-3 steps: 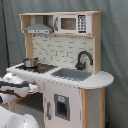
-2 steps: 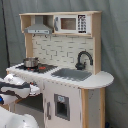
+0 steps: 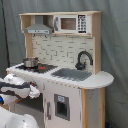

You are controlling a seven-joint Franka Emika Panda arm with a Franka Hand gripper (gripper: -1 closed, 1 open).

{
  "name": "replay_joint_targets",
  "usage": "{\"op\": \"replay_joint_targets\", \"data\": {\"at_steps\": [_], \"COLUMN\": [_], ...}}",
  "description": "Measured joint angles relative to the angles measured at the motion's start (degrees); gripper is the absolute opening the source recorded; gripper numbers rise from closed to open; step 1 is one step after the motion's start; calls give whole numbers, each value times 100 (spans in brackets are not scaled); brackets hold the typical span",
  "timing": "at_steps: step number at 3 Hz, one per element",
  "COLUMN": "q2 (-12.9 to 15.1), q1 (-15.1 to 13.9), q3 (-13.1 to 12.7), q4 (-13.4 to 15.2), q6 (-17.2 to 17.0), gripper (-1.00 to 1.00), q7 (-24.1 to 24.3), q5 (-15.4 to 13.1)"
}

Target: Play with the kitchen

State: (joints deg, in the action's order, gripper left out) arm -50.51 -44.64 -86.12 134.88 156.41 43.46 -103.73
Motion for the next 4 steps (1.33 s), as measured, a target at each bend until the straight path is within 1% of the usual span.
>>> {"op": "replay_joint_targets", "data": {"at_steps": [3, 4], "q2": [0, 0], "q1": [7, 9], "q3": [1, 1], "q4": [-4, -5], "q6": [-3, -6], "gripper": [-100, -100], "q7": [2088, 2706], "q5": [0, 0]}}
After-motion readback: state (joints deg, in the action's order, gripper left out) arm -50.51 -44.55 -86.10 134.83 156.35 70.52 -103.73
